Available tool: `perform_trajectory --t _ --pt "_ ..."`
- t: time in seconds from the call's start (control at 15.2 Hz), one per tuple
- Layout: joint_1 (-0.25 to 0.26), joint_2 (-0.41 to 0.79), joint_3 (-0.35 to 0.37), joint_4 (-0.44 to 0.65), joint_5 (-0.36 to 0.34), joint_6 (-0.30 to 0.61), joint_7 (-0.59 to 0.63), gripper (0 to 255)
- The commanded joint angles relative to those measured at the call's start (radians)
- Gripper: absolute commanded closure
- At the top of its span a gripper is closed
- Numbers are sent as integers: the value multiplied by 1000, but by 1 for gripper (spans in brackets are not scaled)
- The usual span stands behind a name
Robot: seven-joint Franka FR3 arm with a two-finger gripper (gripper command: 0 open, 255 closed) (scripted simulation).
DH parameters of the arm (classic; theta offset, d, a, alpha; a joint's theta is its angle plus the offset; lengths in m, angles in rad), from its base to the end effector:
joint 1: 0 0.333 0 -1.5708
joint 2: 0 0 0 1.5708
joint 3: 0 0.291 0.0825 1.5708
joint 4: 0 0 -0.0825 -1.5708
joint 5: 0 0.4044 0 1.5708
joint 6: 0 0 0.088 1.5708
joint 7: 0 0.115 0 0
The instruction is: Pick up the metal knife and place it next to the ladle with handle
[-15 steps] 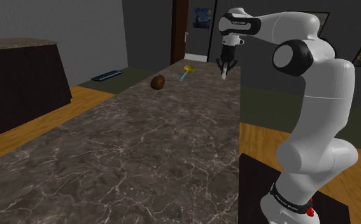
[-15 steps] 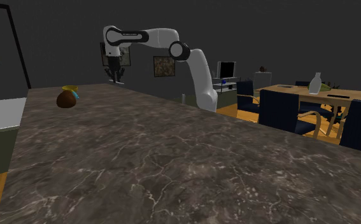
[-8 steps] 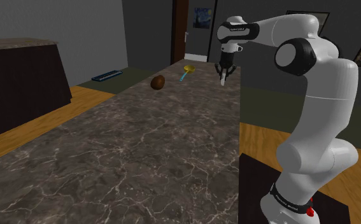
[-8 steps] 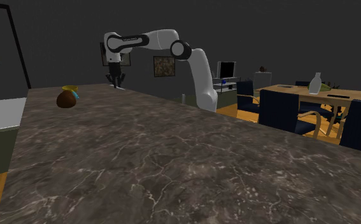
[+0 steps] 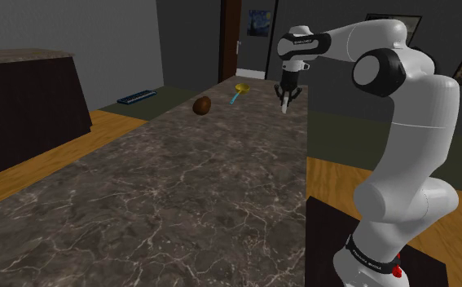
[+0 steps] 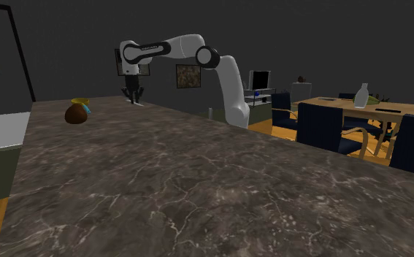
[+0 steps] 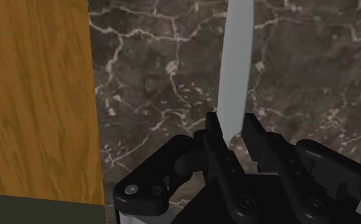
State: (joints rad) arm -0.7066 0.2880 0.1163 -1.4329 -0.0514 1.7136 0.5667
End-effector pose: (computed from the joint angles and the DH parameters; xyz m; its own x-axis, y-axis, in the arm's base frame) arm 0.5413 -0.3792 0.4951 0.4047 -0.9144 0.0050 -0.9143 -0.4045 0.0180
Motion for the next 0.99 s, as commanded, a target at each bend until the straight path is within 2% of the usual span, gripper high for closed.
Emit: perform_trajectory --t 0.0,0.07,0.13,0.46,0.73,0.92 --pt "0 0 0 0 0 0 0 255" --pt "0 0 0 0 0 0 0 255" --pt "0 0 0 0 0 0 0 0" --pt "0 0 0 0 0 0 0 0" --pt "6 27 1 168 -3 -140 0 0" --pt "6 27 1 167 -3 -140 0 0"
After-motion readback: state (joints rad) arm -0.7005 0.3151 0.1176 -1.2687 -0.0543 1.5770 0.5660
